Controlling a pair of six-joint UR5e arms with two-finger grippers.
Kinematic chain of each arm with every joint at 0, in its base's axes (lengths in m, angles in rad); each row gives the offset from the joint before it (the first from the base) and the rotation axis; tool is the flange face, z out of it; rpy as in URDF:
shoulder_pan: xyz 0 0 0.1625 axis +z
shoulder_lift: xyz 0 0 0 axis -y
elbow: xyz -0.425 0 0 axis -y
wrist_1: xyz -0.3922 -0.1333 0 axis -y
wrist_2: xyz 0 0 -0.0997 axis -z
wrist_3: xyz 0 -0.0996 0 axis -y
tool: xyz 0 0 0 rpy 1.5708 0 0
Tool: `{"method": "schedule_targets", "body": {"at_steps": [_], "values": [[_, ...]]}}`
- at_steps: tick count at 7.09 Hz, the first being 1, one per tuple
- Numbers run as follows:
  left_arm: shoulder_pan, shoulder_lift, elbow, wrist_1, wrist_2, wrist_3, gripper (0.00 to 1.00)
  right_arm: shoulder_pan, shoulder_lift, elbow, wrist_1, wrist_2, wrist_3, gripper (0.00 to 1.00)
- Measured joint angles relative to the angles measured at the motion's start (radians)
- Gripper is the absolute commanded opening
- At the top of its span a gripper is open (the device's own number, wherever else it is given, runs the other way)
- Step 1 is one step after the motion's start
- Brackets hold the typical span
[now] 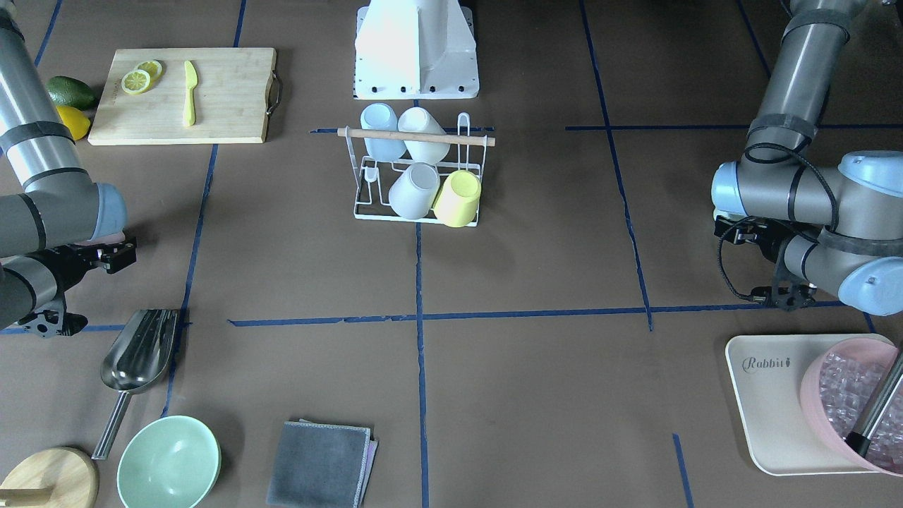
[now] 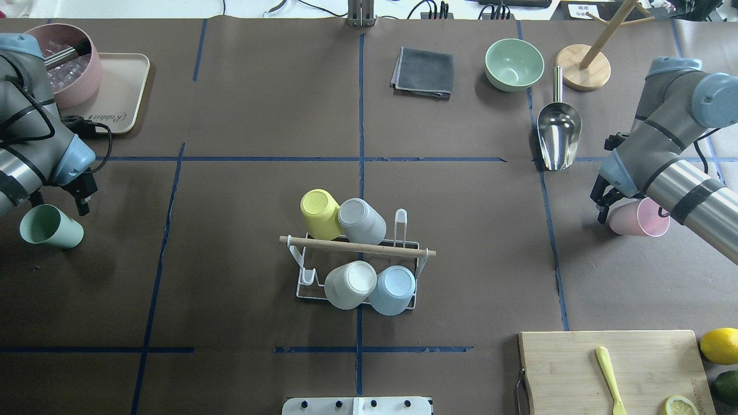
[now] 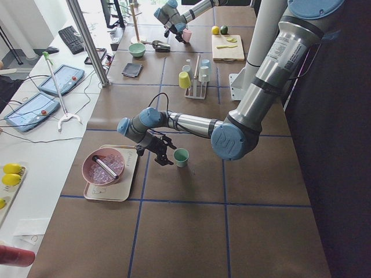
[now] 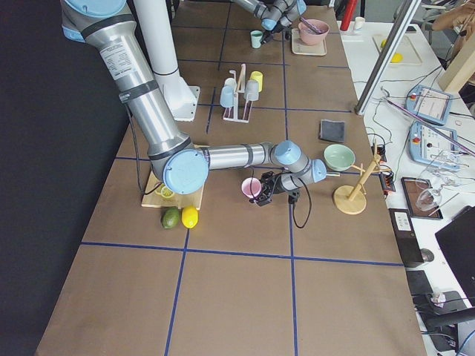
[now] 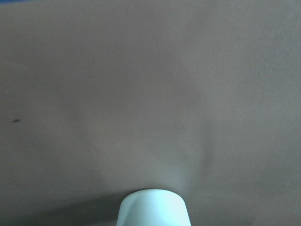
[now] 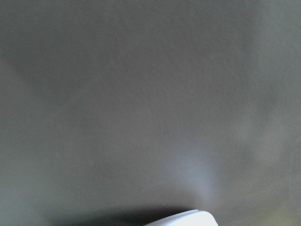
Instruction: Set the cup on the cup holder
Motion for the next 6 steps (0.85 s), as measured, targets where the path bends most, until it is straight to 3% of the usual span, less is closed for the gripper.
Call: {"method": "schedule_targets", "body": {"at_steps": [2,6], "values": [[0.01,0.005,0.001,0.022,0.006,0.0,1.0,-0.002,-0.001,0.003,-0.02,0.0,-0.001,0.03],[0.057,0.037,0.002,0.026,0.005,0.0,1.0,0.014,0.005,0.01,-0.054,-0.009,-0.002,0.03]]}}
